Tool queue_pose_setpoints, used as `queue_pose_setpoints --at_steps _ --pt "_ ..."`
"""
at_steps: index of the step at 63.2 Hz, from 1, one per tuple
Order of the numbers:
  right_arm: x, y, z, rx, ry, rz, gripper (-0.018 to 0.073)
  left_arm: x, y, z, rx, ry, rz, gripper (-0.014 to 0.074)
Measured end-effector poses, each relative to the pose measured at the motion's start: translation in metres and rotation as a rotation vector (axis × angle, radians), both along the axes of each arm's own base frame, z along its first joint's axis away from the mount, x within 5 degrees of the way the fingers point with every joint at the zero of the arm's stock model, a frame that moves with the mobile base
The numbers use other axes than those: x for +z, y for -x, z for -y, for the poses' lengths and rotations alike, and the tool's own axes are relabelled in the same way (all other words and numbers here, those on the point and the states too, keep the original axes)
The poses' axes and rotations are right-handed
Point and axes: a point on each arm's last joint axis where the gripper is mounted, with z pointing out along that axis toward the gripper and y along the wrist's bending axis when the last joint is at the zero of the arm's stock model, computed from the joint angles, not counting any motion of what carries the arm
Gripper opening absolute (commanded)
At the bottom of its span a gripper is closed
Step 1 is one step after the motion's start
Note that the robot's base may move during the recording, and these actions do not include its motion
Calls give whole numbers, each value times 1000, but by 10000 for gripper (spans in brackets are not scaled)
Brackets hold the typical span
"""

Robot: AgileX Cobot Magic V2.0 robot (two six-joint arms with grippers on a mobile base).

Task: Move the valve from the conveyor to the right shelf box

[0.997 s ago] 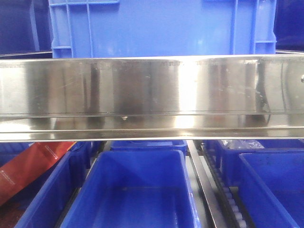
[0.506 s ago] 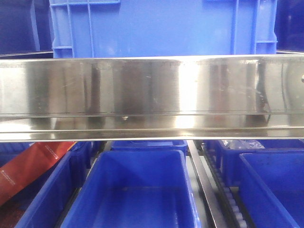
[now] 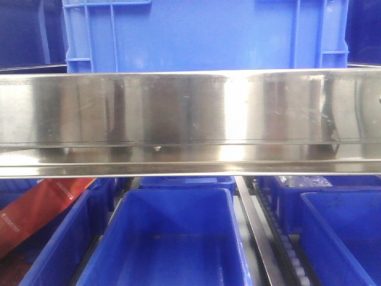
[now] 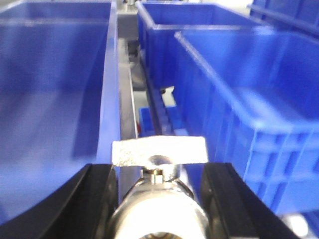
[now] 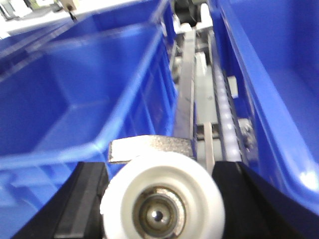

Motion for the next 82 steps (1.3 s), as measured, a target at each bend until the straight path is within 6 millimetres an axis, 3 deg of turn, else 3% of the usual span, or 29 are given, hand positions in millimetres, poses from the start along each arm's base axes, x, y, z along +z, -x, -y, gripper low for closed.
queue_pose_setpoints --at_steps 9,21,39,47,52,62,66,70,78,82 --pt "23 -7 -11 77 28 53 -163 17 -25 8 -67 3 -11 -111" --pt "49 -33 -39 211 47 85 -163 27 -71 27 -168 11 -46 -111" --pt "71 -87 -72 289 50 80 -163 44 -120 105 -421 6 -29 -111" --pt "67 -113 -81 291 36 56 -163 44 -145 142 -485 18 -2 -111" --pt "54 -130 -86 291 33 15 -163 39 -161 162 -509 23 2 -111" --pt "21 -160 -97 303 52 -102 -155 11 -188 192 -542 6 -65 -111" --pt "13 -166 -100 307 58 -132 -92 -3 -198 199 -543 -4 -100 -99" --pt "8 -170 -101 311 62 -152 27 -14 -204 204 -544 -13 -130 -42" --pt "6 -170 -102 314 63 -164 272 -24 -210 207 -544 -23 -155 170" --pt "6 -170 -102 314 63 -164 330 -24 -211 208 -544 -22 -157 261"
